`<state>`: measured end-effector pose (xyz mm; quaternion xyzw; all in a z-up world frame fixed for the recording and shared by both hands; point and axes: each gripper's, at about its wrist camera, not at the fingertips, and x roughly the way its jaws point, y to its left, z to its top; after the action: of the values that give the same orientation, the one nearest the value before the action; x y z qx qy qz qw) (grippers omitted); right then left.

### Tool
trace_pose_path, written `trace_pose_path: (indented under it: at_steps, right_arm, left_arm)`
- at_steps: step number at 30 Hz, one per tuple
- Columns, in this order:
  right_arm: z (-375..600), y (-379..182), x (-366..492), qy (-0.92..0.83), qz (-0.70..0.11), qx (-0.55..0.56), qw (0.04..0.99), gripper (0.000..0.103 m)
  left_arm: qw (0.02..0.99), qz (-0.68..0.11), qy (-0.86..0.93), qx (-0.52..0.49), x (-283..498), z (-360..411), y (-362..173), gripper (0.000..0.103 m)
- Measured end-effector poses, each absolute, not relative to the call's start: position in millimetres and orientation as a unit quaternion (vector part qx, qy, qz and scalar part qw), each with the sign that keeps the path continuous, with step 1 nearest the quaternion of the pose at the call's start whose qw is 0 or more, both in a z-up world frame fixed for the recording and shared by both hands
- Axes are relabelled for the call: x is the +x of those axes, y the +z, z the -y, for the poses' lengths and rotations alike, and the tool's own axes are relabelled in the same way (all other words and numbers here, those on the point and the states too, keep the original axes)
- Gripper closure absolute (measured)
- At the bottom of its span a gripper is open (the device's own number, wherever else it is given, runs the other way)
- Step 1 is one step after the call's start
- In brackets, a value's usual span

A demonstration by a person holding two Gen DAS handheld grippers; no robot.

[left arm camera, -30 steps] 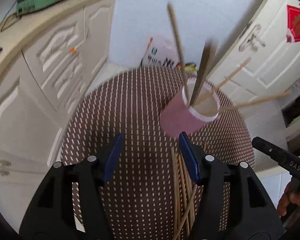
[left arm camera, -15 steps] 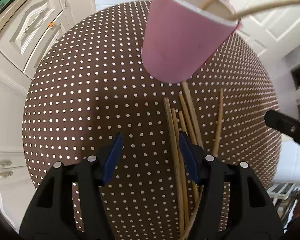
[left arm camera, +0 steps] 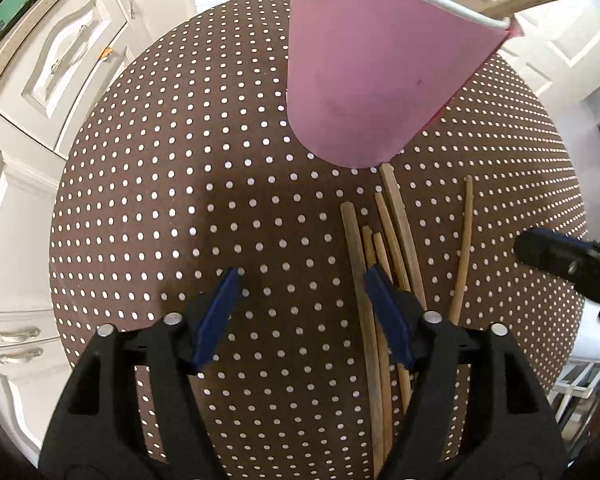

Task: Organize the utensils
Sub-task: 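Move both open tools back down to the chopstick pile, then grasp a chopstick with the left tool while the right tool grasps another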

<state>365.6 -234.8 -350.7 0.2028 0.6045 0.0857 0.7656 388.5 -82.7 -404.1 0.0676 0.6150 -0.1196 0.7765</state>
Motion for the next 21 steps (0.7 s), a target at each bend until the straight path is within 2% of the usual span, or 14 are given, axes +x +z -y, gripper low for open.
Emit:
trace_pose_path:
  at_steps: [3, 9, 15, 17, 18, 21]
  right_arm:
    - [228.8, -358.5, 370.2, 0.091, -0.616, 0.205, 0.755, 0.078]
    - [215.8, -374.6, 381.4, 0.086, -0.642, 0.203, 0.734, 0.078]
    - [189.3, -372.7, 393.5, 0.089, -0.65, 0.136, 0.742, 0.078]
    - [176.1, -371.4, 396.3, 0.087, -0.65, 0.099, 0.748, 0.082]
    - [172.2, -371.1, 396.6, 0.081, -0.648, 0.084, 0.753, 0.089]
    - [169.0, -371.8, 394.0, 0.075, -0.642, 0.075, 0.759, 0.094]
  left_arm:
    - [0.774, -0.615, -0.111, 0.099, 398.4, 97.0, -405.4, 0.044]
    - [0.779, -0.608, -0.118, 0.095, 393.6, 95.8, -402.0, 0.066]
    - [0.784, -0.601, -0.123, 0.092, 384.8, 80.2, -403.6, 0.078]
    - [0.785, -0.601, -0.123, 0.086, 382.8, 75.8, -401.2, 0.087]
    - [0.785, -0.602, -0.123, 0.082, 382.1, 75.0, -401.5, 0.089]
    - [0.783, -0.605, -0.126, 0.072, 382.2, 69.7, -400.4, 0.093]
